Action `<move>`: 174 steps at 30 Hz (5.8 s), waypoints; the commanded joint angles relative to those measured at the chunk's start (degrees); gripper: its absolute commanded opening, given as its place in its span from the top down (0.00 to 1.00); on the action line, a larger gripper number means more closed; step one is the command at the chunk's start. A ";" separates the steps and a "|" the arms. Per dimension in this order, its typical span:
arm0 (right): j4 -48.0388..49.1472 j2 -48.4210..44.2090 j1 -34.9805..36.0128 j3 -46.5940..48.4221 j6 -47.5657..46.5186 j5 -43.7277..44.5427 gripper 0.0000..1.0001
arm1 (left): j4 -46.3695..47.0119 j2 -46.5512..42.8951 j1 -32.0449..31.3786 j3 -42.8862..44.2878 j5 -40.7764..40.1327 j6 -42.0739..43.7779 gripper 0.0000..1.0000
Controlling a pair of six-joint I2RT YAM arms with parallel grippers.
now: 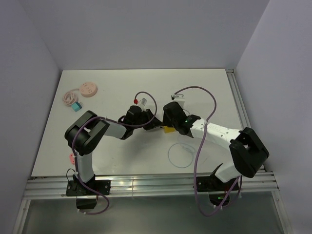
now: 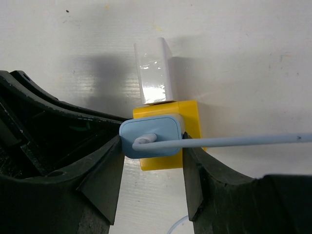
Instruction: Insert the plug
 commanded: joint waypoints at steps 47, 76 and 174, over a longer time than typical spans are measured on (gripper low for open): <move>-5.95 -17.61 3.87 -10.55 -1.44 -12.32 0.29 | -43.79 -52.69 0.69 -9.44 -30.07 10.88 0.01; 12.34 9.80 5.02 1.13 -1.96 -6.53 0.33 | -61.81 -50.94 9.65 0.32 -33.69 7.54 0.01; 0.92 -15.25 2.12 -2.48 -12.33 -33.15 0.25 | -55.94 -14.97 44.47 21.18 -14.92 18.79 0.84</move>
